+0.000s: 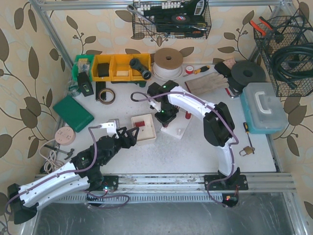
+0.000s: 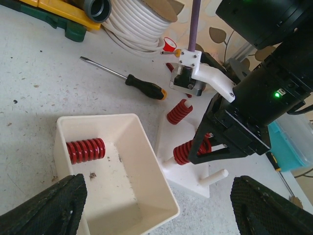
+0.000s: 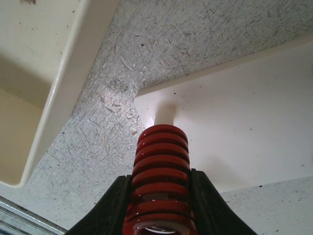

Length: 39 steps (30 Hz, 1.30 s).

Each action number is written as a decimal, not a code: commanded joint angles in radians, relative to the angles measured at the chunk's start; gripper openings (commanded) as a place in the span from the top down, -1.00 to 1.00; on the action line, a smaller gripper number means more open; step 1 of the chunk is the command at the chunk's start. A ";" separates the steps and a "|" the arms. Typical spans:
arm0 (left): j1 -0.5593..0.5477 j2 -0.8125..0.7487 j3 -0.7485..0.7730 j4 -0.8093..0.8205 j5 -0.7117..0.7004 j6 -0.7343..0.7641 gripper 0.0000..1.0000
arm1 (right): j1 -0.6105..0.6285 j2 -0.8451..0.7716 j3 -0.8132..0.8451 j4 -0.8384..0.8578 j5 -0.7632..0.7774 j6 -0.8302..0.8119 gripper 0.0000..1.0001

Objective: Install the large spring

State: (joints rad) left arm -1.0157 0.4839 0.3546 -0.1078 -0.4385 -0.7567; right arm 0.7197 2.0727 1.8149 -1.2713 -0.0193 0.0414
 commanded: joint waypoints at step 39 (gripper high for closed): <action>-0.007 0.063 0.028 -0.007 -0.039 -0.018 -0.71 | -0.039 0.000 -0.074 0.010 0.032 -0.069 -0.53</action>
State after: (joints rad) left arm -1.0157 0.5400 0.3546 -0.1108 -0.4473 -0.7643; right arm 0.6804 2.1071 1.7649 -1.2709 -0.0143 -0.0425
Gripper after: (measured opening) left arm 0.851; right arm 0.701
